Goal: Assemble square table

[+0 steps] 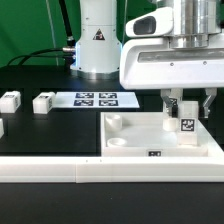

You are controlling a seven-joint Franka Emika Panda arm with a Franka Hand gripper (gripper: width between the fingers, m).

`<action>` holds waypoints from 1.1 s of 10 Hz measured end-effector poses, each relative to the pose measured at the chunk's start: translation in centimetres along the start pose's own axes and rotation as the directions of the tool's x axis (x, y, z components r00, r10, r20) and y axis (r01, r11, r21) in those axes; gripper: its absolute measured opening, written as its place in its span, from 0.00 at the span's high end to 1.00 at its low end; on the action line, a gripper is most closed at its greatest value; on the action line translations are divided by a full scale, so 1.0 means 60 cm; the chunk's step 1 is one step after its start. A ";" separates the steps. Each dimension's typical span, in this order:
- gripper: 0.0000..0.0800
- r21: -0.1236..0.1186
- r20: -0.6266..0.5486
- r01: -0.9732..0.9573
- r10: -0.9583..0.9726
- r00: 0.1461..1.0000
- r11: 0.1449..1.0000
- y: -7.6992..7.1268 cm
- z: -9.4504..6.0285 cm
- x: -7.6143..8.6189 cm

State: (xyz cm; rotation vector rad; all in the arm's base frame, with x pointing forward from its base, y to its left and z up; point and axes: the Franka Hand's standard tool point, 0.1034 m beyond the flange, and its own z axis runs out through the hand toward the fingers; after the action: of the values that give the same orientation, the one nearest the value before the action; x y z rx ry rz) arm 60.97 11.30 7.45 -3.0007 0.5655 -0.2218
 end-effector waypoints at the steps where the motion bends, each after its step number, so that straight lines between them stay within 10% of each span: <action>1: 0.64 -0.001 -0.001 -0.073 0.073 0.997 0.997 0.001 0.000 0.000; 4: 0.64 -0.012 -0.011 -0.382 0.382 0.924 0.924 0.006 0.000 -0.001; 11: 0.64 -0.044 0.000 -0.912 0.913 0.408 0.408 0.012 -0.001 -0.009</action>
Offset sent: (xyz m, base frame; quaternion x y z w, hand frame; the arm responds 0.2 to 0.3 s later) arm -0.0082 0.0038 -0.0083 -0.0254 -0.0027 0.2262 0.9737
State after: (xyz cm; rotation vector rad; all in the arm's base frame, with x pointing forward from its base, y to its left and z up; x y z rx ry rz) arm 60.21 10.85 7.35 -2.1914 2.0871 -0.0725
